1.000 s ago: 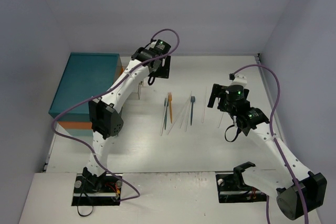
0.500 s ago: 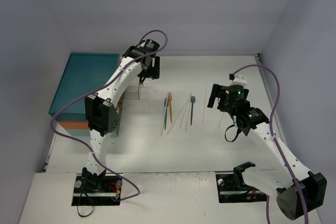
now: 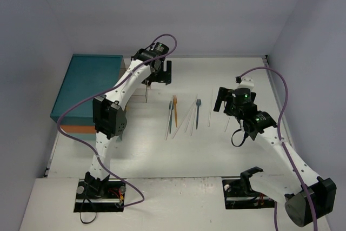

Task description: Sort the eating utensils into containers

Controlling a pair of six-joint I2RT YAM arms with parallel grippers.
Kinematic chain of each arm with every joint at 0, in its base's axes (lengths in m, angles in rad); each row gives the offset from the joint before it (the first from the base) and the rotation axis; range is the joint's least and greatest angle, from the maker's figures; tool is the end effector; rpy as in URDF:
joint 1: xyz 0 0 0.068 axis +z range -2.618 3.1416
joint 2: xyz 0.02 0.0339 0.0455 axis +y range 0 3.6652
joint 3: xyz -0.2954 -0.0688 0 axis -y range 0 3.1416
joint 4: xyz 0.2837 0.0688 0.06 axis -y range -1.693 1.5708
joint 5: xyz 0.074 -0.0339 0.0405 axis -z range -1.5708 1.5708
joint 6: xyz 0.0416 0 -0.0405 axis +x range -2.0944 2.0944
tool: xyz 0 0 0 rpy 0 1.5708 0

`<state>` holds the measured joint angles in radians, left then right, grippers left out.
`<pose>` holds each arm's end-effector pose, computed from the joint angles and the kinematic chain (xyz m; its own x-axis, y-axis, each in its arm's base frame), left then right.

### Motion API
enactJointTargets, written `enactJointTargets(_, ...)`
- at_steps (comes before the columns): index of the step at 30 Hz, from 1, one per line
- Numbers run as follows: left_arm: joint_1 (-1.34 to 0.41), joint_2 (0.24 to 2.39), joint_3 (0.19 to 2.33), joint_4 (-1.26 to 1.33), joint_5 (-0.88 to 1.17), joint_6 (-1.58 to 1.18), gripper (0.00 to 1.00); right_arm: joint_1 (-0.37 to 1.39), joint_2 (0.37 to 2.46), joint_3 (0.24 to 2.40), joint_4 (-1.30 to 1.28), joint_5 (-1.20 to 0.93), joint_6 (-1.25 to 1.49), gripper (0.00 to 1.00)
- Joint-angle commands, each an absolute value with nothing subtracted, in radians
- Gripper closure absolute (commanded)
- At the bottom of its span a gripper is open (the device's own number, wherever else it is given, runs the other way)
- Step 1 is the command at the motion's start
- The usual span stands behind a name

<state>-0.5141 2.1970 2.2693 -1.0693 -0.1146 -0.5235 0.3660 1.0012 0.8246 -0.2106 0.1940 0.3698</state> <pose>0.4676 -0.2586 0.3363 -0.8506 -0.0900 -0.5181 0.0107 0.9821 -0.1882 0.2427 0.0844 0.3281 -0.3954 0.2282 -0.8897 -0.0446 0.9627 0.2668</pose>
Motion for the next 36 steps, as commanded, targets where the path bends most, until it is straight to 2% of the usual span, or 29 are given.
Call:
enactJointTargets(1, -0.543, 2.172, 2.347, -1.058, -0.054, -0.569, 0.05, 0.359, 0.982, 0.824, -0.183, 0.207, 0.379, 0.00)
enactJointTargets(16, -0.552, 2.128, 2.400, -1.060, -0.085, -0.574, 0.05, 0.358, 0.985, 0.826, -0.183, 0.204, 0.374, 0.00)
enactJointTargets(25, -0.674, 2.049, 2.439, -1.057, -0.156, -0.543, 0.06, 0.357, 0.977, 0.847, -0.191, 0.224, 0.371, 0.00)
enactJointTargets(28, -0.738, 2.061, 2.396, -1.055, -0.172, -0.581, 0.13, 0.357, 0.956, 0.857, -0.202, 0.231, 0.369, 0.01)
enactJointTargets(34, -0.788, 2.107, 2.270, -1.048, -0.173, -0.692, 0.35, 0.356, 0.885, 0.880, -0.237, 0.239, 0.373, 0.01)
enactJointTargets(36, -0.790, 2.123, 2.241, -1.046, -0.180, -0.707, 0.39, 0.355, 0.858, 0.882, -0.254, 0.253, 0.376, 0.01)
